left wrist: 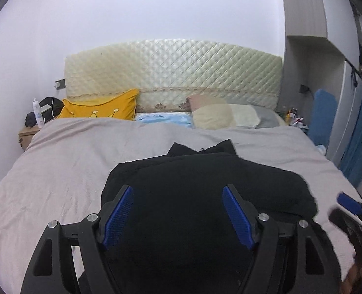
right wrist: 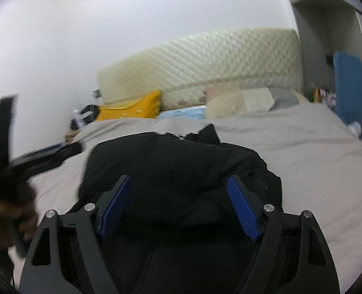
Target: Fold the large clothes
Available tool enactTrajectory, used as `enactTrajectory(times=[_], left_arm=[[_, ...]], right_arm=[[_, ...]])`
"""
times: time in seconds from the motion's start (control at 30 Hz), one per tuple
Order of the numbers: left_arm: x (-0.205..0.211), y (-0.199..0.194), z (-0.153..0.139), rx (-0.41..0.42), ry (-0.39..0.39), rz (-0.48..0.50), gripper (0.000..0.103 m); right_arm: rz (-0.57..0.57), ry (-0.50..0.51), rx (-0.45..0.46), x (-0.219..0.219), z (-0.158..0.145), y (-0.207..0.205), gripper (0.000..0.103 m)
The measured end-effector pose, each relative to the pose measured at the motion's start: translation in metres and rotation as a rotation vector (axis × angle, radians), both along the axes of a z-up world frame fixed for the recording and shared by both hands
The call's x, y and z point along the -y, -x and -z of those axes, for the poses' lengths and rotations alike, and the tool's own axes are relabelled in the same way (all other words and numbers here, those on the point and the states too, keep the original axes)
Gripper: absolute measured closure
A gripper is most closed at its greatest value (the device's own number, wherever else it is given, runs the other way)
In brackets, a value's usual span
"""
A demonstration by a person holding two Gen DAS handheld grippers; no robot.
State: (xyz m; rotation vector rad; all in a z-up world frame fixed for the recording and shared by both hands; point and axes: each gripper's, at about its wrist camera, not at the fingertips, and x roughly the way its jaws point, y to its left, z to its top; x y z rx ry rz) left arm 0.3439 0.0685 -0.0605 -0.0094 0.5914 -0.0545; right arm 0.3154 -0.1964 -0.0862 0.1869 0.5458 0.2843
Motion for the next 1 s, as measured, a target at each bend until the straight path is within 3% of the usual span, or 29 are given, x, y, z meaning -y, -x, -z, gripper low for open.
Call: enactTrajectory(times=[0.1,0.23,0.3,0.4,0.5,0.7,1.0], left_arm=[[-0.003,-0.027,0.02,-0.017,-0.022,-0.003,0.028],[-0.003,-0.061,0.054,-0.053,-0.002,-0.002,0.028],[0.001,-0.072,0.068,-0.052,-0.033,0.002,0.028],[0.002,-0.086,0.085,-0.046,-0.048,0.013,0.028],[0.0,-0.103,0.102,-0.089,-0.025,0.021,0.027],[0.003,-0.112,0.122,-0.086,-0.049,0.035,0.027],[0.006,-0.127,0.145,-0.072,-0.052,0.035,0.027]], right_arm=[[0.026,-0.028,-0.042,-0.002,0.024,-0.045,0.023],[0.02,0.119,0.011,-0.024,0.045,-0.084,0.022],[0.016,0.14,0.034,-0.028,0.05,-0.096,0.022],[0.013,0.138,-0.001,-0.03,0.063,-0.116,0.021],[-0.003,0.184,-0.012,-0.033,0.078,-0.128,0.021],[-0.025,0.246,-0.039,-0.04,0.099,-0.139,0.021],[-0.042,0.216,-0.074,-0.038,0.126,-0.157,0.021]])
